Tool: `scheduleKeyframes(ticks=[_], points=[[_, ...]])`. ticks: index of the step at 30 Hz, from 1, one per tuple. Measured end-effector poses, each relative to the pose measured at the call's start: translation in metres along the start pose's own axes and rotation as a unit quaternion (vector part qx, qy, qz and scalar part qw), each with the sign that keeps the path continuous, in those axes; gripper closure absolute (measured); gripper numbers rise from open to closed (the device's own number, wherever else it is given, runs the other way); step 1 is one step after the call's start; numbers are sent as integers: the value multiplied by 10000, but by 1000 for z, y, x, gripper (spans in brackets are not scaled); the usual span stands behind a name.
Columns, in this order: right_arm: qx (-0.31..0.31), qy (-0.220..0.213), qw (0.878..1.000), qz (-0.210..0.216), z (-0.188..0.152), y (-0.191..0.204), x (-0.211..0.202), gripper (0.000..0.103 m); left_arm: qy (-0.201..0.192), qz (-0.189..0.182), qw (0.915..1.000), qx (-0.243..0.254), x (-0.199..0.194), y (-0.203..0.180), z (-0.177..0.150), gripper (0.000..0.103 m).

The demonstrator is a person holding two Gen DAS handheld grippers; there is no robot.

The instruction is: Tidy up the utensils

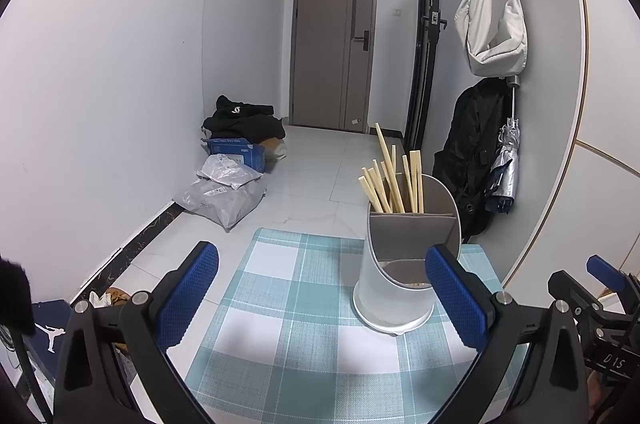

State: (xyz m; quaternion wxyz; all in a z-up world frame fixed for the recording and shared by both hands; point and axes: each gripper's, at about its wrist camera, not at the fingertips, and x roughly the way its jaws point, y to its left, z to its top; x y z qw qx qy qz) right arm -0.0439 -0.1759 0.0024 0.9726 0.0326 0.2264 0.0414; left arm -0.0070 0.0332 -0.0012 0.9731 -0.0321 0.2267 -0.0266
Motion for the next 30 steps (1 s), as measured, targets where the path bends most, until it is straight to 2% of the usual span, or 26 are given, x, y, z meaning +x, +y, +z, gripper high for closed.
scheduleKeyframes(ticks=[30], points=[[-45, 31, 10000, 4, -3, 2, 1, 0, 3, -15, 10000, 20, 1, 2, -2, 1]])
